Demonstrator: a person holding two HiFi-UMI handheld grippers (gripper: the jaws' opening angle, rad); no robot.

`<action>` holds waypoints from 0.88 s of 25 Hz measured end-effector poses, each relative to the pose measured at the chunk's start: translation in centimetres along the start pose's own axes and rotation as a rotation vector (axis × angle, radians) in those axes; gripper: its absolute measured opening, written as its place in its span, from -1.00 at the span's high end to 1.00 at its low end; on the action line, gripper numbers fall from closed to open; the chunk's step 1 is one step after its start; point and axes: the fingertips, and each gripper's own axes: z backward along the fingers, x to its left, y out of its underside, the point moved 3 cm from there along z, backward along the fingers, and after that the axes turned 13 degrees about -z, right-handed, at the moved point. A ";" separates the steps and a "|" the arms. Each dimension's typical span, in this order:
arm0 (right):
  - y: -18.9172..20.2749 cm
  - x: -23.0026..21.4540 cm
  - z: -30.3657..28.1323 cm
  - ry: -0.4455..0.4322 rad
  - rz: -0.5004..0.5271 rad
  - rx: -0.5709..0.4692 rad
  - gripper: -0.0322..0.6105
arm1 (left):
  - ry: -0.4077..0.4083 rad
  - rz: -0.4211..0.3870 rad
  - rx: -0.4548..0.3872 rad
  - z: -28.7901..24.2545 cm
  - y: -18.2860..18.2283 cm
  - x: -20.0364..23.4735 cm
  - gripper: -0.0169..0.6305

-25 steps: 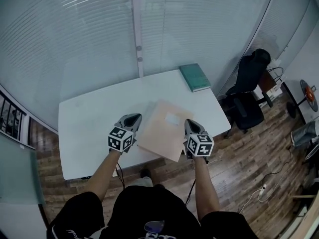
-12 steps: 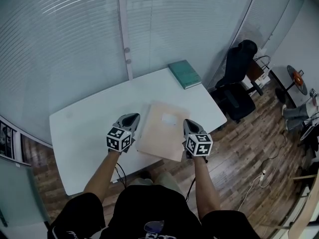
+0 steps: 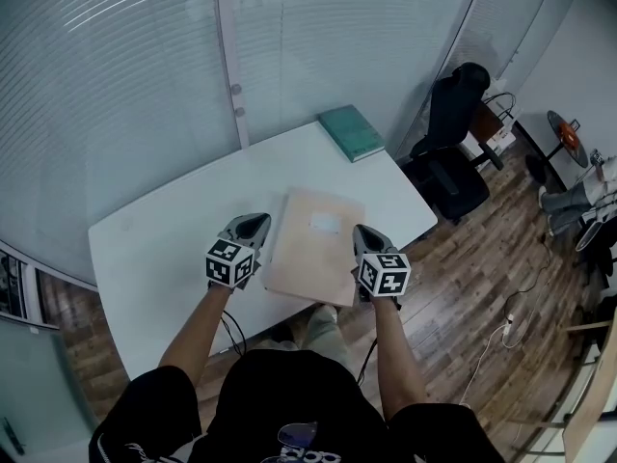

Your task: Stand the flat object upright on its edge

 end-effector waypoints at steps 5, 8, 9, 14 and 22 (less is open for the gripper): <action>0.1 -0.5 -0.2 0.011 -0.010 0.002 0.83 | 0.019 -0.052 0.023 -0.7 0.2 -0.5 0.89; 0.5 -0.7 -0.4 0.022 -0.022 0.004 0.84 | 0.036 -0.059 0.035 -1.0 0.7 -0.5 0.89; 0.7 -0.9 -0.5 0.027 -0.025 0.004 0.83 | 0.040 -0.058 0.037 -1.2 0.9 -0.4 0.89; 1.6 -1.8 -0.1 0.050 -0.046 0.010 0.83 | 0.060 -0.039 0.031 -1.6 1.2 -0.4 0.89; 2.7 -3.6 1.2 0.140 -0.013 0.001 0.83 | 0.057 -0.014 0.017 -2.2 2.0 0.1 0.89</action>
